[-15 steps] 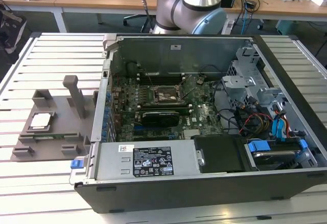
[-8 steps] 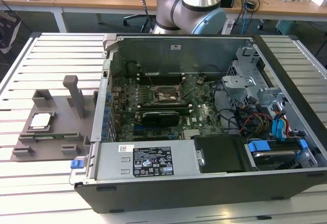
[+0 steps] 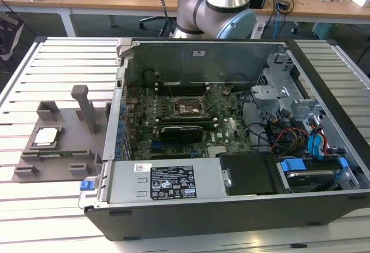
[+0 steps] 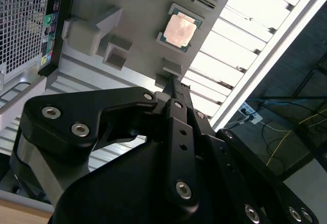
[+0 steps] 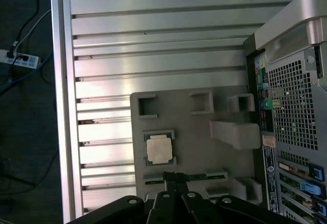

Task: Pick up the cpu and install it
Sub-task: 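Pick up the cpu and move it towards the insertion slot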

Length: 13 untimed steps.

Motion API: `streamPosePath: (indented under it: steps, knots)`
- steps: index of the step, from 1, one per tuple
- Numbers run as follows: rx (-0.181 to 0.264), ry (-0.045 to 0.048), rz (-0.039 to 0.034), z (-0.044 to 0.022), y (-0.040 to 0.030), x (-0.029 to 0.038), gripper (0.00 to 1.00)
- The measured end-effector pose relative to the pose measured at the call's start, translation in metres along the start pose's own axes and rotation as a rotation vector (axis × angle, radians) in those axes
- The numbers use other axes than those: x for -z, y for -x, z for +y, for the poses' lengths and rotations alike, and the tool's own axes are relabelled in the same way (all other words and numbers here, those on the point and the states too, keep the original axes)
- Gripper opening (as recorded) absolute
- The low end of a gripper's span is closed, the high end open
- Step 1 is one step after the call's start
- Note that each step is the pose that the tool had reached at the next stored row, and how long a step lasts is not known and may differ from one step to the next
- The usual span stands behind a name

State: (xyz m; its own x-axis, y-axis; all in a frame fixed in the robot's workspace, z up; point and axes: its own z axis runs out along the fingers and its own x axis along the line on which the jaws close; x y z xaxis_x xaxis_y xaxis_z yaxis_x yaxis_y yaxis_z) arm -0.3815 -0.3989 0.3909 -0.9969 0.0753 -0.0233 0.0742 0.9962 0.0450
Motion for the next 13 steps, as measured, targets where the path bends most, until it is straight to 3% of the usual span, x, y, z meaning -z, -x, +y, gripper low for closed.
streamPosePath:
  steps: [2,4,5,10,13]
  knots:
    - [0.000,0.0000,0.0000,0.0000,0.0000,0.0000,0.11]
    - [0.000,0.0000,0.0000,0.0000,-0.0001,0.0000,0.23]
    - [0.000,0.0000,0.0000,0.0000,-0.0001,0.0000,0.23]
    - [0.000,0.0000,0.0000,0.0000,-0.0001,0.0000,0.60]
    - [0.000,-0.0007,-0.0001,-0.0001,-0.0002,-0.0018,0.60]
